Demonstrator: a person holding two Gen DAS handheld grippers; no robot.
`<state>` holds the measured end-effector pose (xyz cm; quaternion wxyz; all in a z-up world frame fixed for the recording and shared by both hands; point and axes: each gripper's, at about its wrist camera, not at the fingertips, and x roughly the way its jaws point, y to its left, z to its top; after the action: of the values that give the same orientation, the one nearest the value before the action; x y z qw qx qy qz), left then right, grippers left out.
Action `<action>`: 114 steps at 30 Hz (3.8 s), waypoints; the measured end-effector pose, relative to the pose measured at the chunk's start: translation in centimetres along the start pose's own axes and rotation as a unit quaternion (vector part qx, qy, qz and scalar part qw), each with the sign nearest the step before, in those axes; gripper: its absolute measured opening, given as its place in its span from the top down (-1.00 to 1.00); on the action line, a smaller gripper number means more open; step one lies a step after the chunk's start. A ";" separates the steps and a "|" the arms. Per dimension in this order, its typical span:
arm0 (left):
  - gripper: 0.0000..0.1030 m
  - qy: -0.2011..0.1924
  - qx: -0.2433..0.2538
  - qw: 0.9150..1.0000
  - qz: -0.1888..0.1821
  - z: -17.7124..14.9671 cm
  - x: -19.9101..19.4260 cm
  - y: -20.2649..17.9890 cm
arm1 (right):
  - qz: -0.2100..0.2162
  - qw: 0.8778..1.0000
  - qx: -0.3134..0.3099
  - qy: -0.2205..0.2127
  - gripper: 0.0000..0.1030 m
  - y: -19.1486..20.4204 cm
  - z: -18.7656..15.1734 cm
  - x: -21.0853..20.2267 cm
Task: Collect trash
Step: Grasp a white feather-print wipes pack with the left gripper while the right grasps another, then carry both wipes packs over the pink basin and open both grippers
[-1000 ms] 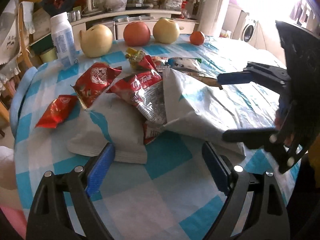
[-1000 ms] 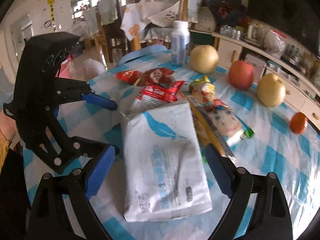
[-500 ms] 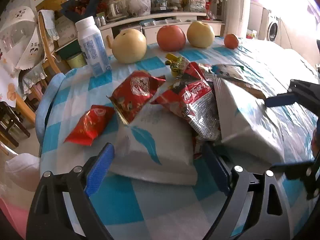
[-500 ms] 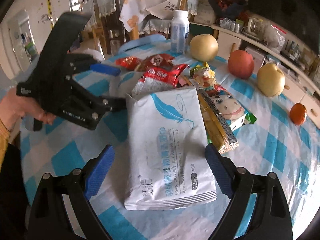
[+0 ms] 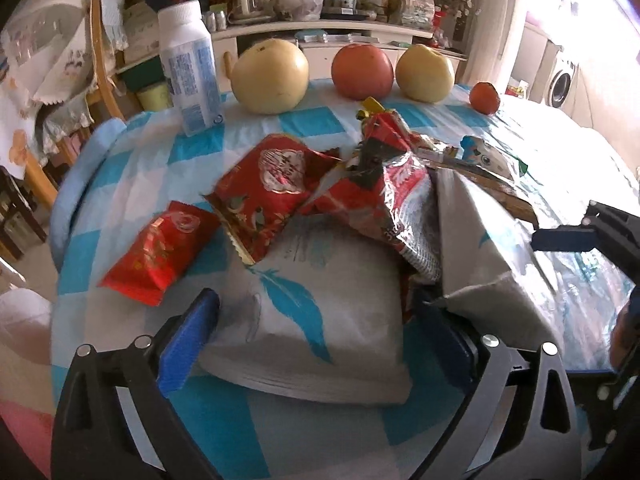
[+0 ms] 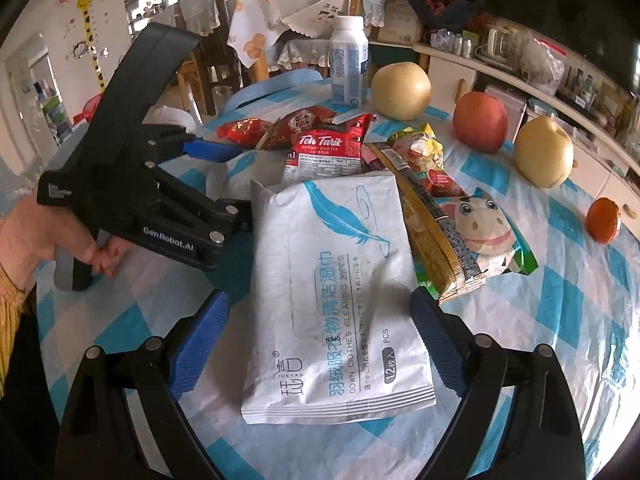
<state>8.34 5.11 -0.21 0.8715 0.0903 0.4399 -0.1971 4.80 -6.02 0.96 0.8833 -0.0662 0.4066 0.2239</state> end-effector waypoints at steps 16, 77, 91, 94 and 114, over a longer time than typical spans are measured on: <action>-0.51 -0.013 -0.030 0.998 0.044 -0.9 -1.3 -1.6 | 0.037 0.998 0.041 -0.006 0.11 -0.6 -0.1 -1.3; -0.48 -0.008 -0.091 0.996 0.010 -7.1 -6.8 -2.9 | -0.030 0.997 0.069 -0.019 -0.38 -0.7 0.7 -1.5; -0.48 -0.072 -0.122 0.982 -0.127 -6.5 -10.8 -2.4 | -0.040 0.987 0.146 -0.055 -0.38 -1.0 0.4 -4.5; -0.48 -0.080 -0.125 0.980 -0.132 -6.6 -11.5 -2.1 | -0.047 0.987 0.144 -0.061 -0.38 -0.3 0.3 -5.2; -0.48 -0.163 -0.207 0.964 0.020 -9.4 -20.4 8.6 | -0.001 0.989 0.133 -0.067 -0.38 9.7 1.5 -5.7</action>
<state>-5.86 21.43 10.41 0.9349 -0.1164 0.3213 -0.0960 -1.82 1.14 6.87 0.9096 0.0669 0.3730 0.1705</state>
